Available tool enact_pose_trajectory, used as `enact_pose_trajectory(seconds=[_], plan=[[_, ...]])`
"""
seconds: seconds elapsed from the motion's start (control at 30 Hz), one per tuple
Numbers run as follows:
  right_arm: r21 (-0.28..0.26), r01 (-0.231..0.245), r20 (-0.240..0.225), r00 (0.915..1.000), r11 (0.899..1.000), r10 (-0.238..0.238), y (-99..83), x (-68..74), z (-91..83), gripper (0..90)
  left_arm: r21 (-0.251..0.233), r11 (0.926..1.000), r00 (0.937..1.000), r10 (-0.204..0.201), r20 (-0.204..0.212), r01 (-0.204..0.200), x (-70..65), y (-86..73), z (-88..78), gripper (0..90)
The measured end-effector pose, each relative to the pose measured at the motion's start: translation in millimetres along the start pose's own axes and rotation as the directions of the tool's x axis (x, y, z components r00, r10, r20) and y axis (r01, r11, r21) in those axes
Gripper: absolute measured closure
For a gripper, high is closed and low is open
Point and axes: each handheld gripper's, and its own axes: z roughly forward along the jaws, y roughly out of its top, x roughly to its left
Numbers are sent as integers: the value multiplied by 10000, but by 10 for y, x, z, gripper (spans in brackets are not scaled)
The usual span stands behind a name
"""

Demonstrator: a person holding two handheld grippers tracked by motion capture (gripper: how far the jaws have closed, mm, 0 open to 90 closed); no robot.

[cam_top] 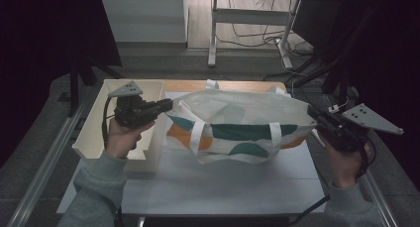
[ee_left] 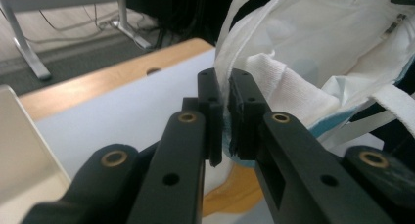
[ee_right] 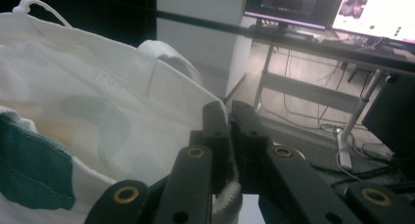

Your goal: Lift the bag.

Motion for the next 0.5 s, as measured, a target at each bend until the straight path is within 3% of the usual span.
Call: enact_pose_trajectory(seconds=[0.27,0.5], plan=[[-881,-84,149,9998,9961,98,210,-51,-38,858,-431,9989,9997,179,-190,-187,12,205,-38,839],[-134,-216,226,9995,9997,219,111,-113,283,859,535,9984,9987,-164,-487,190,222,138,219,839]])
